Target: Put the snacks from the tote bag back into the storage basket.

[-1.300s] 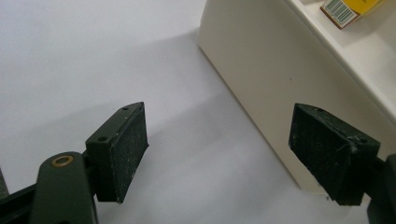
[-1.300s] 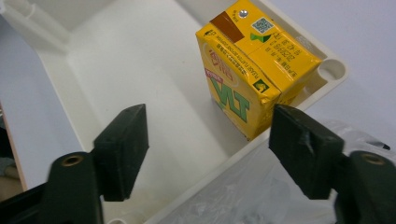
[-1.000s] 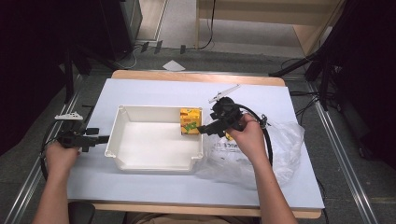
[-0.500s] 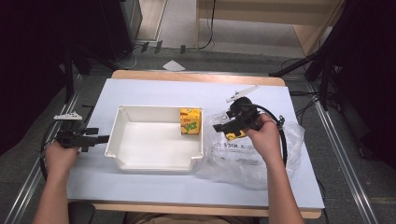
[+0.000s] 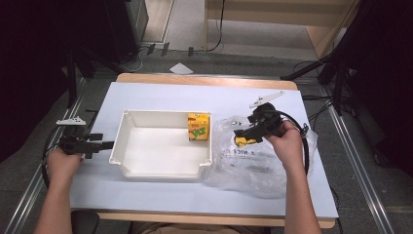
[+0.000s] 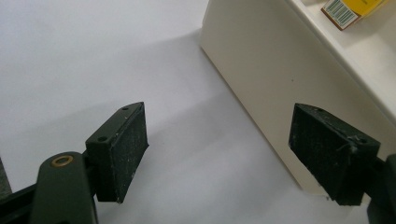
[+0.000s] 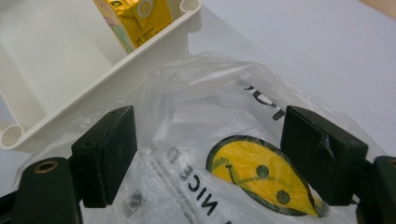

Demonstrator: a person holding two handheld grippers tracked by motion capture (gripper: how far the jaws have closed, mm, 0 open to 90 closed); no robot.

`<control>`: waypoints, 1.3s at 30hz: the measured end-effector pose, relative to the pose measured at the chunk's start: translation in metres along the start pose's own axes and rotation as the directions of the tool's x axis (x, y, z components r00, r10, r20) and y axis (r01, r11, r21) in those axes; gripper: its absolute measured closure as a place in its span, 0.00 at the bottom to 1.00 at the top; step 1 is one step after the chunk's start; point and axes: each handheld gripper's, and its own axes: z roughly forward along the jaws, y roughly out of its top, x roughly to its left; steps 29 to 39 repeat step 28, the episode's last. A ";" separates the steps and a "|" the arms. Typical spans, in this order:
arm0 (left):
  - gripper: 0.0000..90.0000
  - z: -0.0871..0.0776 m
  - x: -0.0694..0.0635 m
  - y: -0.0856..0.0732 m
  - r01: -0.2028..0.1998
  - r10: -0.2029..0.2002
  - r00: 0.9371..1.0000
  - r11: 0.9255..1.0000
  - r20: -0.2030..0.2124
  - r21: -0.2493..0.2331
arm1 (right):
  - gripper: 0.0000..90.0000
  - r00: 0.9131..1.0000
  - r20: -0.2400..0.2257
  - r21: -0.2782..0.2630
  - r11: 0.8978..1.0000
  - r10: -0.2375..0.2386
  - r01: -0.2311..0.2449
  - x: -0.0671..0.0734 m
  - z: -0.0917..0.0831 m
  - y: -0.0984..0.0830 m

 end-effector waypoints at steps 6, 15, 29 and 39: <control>0.23 0.000 0.001 0.000 0.003 -0.003 1.000 1.000 -0.001 -0.002 | 0.21 1.000 -0.010 0.002 1.000 0.029 -0.029 -0.011 0.000 -0.009; 0.23 0.001 0.002 0.001 0.006 -0.006 1.000 1.000 0.004 -0.007 | 0.21 0.998 -0.001 0.025 0.998 0.064 -0.064 -0.020 0.002 -0.017; 0.23 0.002 0.002 0.002 0.005 -0.005 1.000 1.000 0.004 -0.003 | 0.16 0.996 0.012 0.071 0.993 0.092 -0.093 -0.021 0.005 -0.017; 0.23 0.002 0.002 0.002 0.005 -0.005 1.000 1.000 0.004 -0.003 | 0.16 0.996 0.012 0.071 0.993 0.092 -0.093 -0.021 0.005 -0.017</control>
